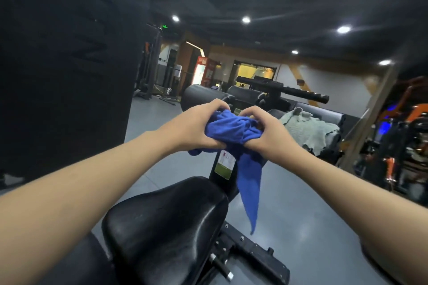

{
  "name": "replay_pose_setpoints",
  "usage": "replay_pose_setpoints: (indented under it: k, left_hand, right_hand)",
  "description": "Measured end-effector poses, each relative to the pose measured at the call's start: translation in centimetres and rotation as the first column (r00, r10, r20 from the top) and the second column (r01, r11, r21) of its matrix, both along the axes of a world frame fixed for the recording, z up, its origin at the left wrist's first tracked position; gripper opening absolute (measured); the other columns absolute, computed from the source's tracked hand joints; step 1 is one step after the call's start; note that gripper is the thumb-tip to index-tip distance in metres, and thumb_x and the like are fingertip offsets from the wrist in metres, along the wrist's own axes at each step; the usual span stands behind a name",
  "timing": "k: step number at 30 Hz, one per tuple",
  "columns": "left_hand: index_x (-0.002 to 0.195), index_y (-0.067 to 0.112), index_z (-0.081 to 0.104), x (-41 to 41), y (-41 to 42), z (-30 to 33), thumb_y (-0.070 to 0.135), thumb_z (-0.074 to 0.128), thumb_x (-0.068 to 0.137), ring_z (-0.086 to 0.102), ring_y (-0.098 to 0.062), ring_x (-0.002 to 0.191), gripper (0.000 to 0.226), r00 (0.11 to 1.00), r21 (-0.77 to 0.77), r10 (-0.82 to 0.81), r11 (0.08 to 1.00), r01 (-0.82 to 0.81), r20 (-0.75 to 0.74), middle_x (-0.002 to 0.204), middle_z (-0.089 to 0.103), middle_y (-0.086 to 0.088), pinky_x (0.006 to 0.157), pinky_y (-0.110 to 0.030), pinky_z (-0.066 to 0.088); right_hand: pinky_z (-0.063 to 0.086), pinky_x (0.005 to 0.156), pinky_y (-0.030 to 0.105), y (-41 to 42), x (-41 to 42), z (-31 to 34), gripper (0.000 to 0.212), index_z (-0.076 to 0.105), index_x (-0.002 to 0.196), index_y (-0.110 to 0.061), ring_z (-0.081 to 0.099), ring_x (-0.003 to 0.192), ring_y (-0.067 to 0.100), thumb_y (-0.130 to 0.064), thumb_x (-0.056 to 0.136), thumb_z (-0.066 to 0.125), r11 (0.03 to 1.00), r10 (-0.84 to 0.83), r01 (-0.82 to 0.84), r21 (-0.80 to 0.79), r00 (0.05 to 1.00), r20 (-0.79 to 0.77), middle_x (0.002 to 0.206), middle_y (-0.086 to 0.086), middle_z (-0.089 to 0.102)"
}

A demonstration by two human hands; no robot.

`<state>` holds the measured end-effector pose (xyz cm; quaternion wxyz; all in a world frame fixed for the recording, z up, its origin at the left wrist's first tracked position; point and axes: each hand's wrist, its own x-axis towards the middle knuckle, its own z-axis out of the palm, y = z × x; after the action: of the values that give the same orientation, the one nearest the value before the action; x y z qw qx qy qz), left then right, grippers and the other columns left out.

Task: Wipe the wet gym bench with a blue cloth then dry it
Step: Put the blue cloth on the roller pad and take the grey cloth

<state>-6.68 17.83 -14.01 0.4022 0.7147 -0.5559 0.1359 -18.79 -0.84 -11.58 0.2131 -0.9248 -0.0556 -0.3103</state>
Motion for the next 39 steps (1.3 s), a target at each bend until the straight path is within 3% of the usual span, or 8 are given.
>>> replay_pose_setpoints:
  k: [3,14,17,21,25,30,33,39]
  left_hand:
    - [0.121,0.038,0.045,2.6,-2.6,0.6,0.032,0.085,0.071,0.07,-0.01,0.079,0.064,0.999,-0.003,-0.034,0.999,0.034,-0.019,0.105,0.066,0.014,0.058,-0.036,0.061]
    - [0.14,0.033,0.039,10.0,-12.2,7.6,0.038,0.088,0.069,0.056,-0.008,0.118,0.086,0.994,-0.077,-0.042,0.996,0.05,0.098,0.132,0.057,0.011,0.095,-0.024,0.045]
    - [0.141,0.033,0.039,12.2,-15.2,8.6,0.035,0.089,0.07,0.052,-0.013,0.127,0.087,0.991,-0.158,-0.026,0.986,0.047,0.133,0.138,0.053,0.002,0.105,-0.034,0.045]
    - [0.137,0.032,0.042,14.0,-18.5,8.5,0.035,0.089,0.068,0.049,-0.016,0.125,0.083,0.995,-0.222,0.032,0.975,-0.011,0.09,0.134,0.044,-0.004,0.105,-0.034,0.044]
    - [0.129,0.029,0.049,14.9,-20.9,6.5,0.034,0.084,0.075,0.049,-0.016,0.123,0.064,0.999,-0.186,0.046,0.981,-0.048,-0.017,0.132,0.045,-0.002,0.104,-0.036,0.044]
    - [0.138,0.035,0.05,15.6,-21.5,5.9,0.051,0.067,0.087,0.05,-0.022,0.124,0.057,0.994,-0.029,0.104,0.994,-0.103,0.017,0.136,0.048,-0.001,0.107,-0.041,0.042]
    - [0.138,0.04,0.049,15.2,-20.8,6.1,0.057,0.067,0.085,0.047,-0.022,0.127,0.059,0.987,-0.034,0.155,0.988,-0.153,0.053,0.139,0.044,0.001,0.106,-0.045,0.044]
    - [0.142,0.029,0.047,13.2,-19.0,5.4,0.05,0.072,0.084,0.039,-0.024,0.133,0.066,0.977,-0.053,0.195,0.98,-0.191,0.091,0.144,0.037,-0.002,0.112,-0.046,0.038]
  right_hand:
    - [0.046,0.069,0.014,-2.4,2.0,0.7,0.04,0.06,0.103,-0.032,0.061,0.082,0.006,-0.01,0.074,0.076,1.0,-0.028,0.028,-0.009,1.0,0.011,0.098,-0.004,0.065]
    - [0.049,0.076,0.025,-10.4,8.0,10.2,0.036,0.062,0.108,-0.021,0.057,0.087,0.01,-0.005,0.077,0.071,0.96,-0.168,0.182,-0.212,0.982,0.086,0.101,-0.004,0.058]
    - [0.04,0.075,0.014,-12.7,9.8,11.9,0.038,0.064,0.113,-0.013,0.053,0.09,0.016,-0.001,0.077,0.068,0.93,-0.208,0.241,-0.277,0.967,0.145,0.098,-0.002,0.055]
    - [0.044,0.08,0.034,-15.4,12.2,12.2,0.041,0.059,0.121,-0.023,0.051,0.094,0.023,-0.01,0.083,0.066,0.852,-0.338,0.372,-0.368,0.928,0.155,0.104,-0.001,0.048]
    - [0.046,0.083,0.04,-16.9,13.4,11.0,0.051,0.048,0.134,-0.032,0.057,0.107,0.029,-0.029,0.087,0.07,0.7,-0.565,0.468,-0.539,0.825,-0.018,0.124,0.004,0.051]
    - [0.043,0.084,0.03,-17.1,12.5,11.4,0.058,0.048,0.137,-0.028,0.056,0.098,0.017,-0.042,0.087,0.074,0.842,-0.474,0.333,-0.425,0.833,-0.286,0.117,-0.003,0.056]
    - [0.049,0.077,0.029,-16.5,11.6,12.2,0.049,0.05,0.132,-0.03,0.065,0.085,0.01,-0.052,0.091,0.064,0.861,-0.452,0.301,-0.411,0.822,-0.345,0.108,-0.006,0.061]
    - [0.043,0.087,0.032,-15.9,9.9,12.5,0.052,0.049,0.136,-0.032,0.058,0.101,0.018,-0.055,0.091,0.062,0.847,-0.468,0.312,-0.43,0.82,-0.328,0.117,0.0,0.06]
